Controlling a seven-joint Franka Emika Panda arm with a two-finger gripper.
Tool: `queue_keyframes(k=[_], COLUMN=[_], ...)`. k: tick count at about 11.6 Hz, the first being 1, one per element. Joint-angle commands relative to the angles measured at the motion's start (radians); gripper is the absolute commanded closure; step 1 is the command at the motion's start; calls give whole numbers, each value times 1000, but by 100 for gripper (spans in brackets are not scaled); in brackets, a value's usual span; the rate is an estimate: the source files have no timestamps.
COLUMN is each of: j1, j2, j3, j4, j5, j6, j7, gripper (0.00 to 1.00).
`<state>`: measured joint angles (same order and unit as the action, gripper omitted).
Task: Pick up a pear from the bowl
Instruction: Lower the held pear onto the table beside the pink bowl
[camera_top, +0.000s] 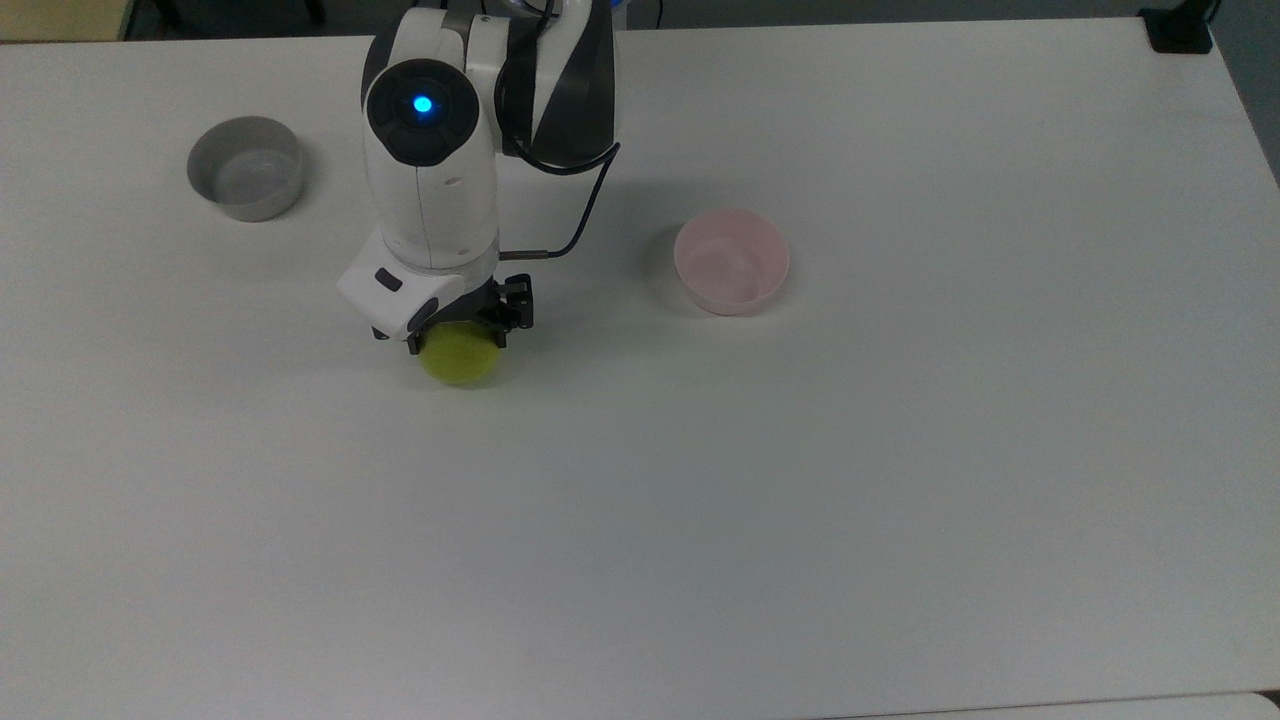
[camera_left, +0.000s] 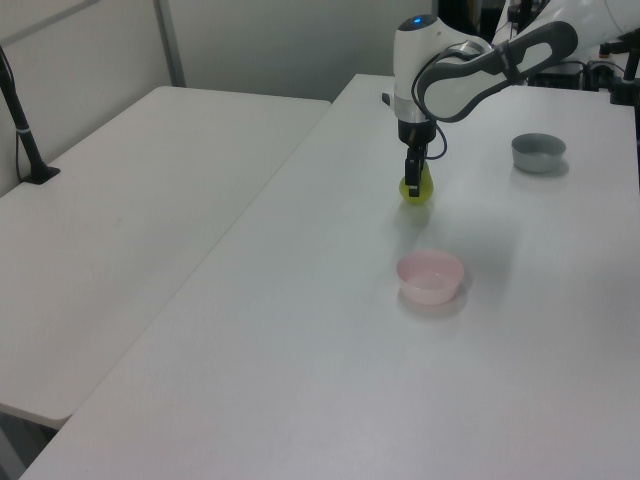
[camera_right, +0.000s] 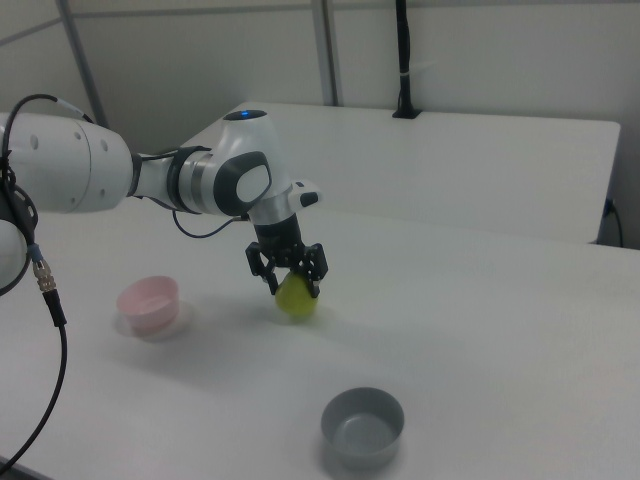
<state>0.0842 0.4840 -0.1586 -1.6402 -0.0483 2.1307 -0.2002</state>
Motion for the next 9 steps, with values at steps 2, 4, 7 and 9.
queue_keyframes(k=[2,4,7,9], j1=[11,11,12,16], j2=[-4,-4,-15,-83], j3=[-7,-7,-7,-1], j4=[-1,-1,3,5], j5=[4,4,4,13], j6=[14,14,2,-38], j7=[-7,-7,-5,4], gripper=[0,0,0,0])
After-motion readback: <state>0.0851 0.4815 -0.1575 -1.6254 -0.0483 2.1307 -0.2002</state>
